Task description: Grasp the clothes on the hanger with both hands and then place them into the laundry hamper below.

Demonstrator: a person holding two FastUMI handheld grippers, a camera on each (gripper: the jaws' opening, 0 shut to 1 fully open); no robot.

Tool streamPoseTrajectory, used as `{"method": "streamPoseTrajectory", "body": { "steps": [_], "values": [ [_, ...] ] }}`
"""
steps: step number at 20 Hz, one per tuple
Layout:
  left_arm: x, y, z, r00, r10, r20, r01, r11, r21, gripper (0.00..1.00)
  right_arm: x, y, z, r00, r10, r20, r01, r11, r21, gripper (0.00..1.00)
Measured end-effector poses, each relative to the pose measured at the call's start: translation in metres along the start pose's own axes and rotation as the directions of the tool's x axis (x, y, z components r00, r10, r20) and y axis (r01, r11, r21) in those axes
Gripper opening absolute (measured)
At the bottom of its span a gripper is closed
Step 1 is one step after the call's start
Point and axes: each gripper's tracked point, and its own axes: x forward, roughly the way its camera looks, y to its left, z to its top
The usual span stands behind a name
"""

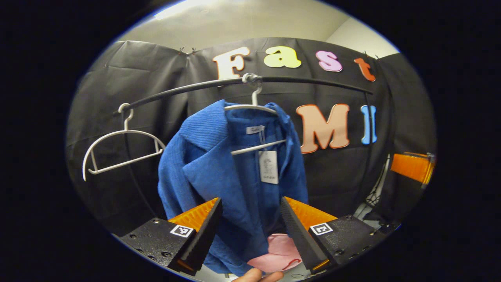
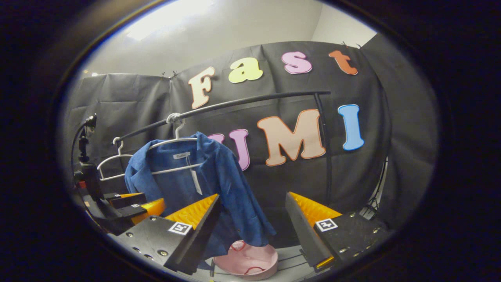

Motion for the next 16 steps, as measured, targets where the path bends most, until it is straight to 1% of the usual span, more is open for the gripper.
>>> {"method": "streamPoseTrajectory", "body": {
  "steps": [1,2,3,5,7,8,9,10,11,12,13,14,15,16],
  "values": [
    [0.004,0.007,0.003,0.999,0.034,0.027,-0.034,0.999,0.005,0.93,0.004,0.006,-0.002,1.000,0.017,-0.006,-0.017,1.000,-0.011,0.99],
    [0.008,0.011,0.000,0.997,0.068,0.032,-0.068,0.998,0.014,0.94,0.009,0.014,-0.004,0.999,0.038,-0.014,-0.038,0.999,-0.023,0.99],
    [0.015,0.015,-0.001,0.994,0.103,0.040,-0.104,0.994,0.022,0.90,0.014,0.022,-0.006,0.998,0.059,-0.024,-0.060,0.997,-0.038,0.99],
    [0.024,0.023,-0.005,0.986,0.157,0.048,-0.158,0.987,0.022,0.94,0.023,0.037,-0.009,0.994,0.100,-0.042,-0.103,0.992,-0.071,0.99],
    [0.034,0.031,-0.002,0.977,0.205,0.057,-0.206,0.979,0.000,0.95,0.031,0.045,-0.010,0.991,0.122,-0.045,-0.126,0.987,-0.094,1.00],
    [0.042,0.034,-0.001,0.972,0.228,0.057,-0.228,0.974,-0.005,0.96,0.036,0.048,-0.011,0.990,0.130,-0.049,-0.134,0.986,-0.096,0.99],
    [0.051,0.041,-0.003,0.965,0.261,0.038,-0.261,0.965,-0.006,0.91,0.042,0.052,-0.014,0.989,0.138,-0.053,-0.142,0.986,-0.092,0.99],
    [0.061,0.047,-0.004,0.958,0.286,0.025,-0.286,0.958,-0.014,0.97,0.050,0.055,-0.014,0.988,0.143,-0.052,-0.147,0.985,-0.088,0.99],
    [0.068,0.050,-0.002,0.956,0.293,0.024,-0.292,0.956,-0.023,0.96,0.055,0.057,-0.015,0.988,0.149,-0.048,-0.152,0.985,-0.084,0.99],
    [0.074,0.047,0.002,0.964,0.263,0.034,-0.263,0.965,-0.019,0.90,0.064,0.060,-0.015,0.988,0.149,-0.044,-0.152,0.985,-0.079,0.99],
    [0.081,0.043,0.001,0.973,0.227,0.027,-0.227,0.974,0.002,0.80,0.071,0.062,-0.017,0.988,0.150,-0.045,-0.153,0.986,-0.072,0.99],
    [0.085,0.045,0.000,0.977,0.210,0.021,-0.211,0.977,0.031,0.70,0.077,0.067,-0.021,0.986,0.160,-0.048,-0.163,0.985,-0.064,0.98],
    [0.088,0.048,-0.004,0.979,0.203,0.008,-0.204,0.978,0.039,0.60,0.082,0.072,-0.025,0.984,0.168,-0.052,-0.171,0.984,-0.059,0.99],
    [0.088,0.055,-0.006,0.981,0.192,0.005,-0.192,0.981,0.022,0.50,0.087,0.076,-0.029,0.983,0.174,-0.056,-0.178,0.982,-0.059,0.99]
  ]
}}
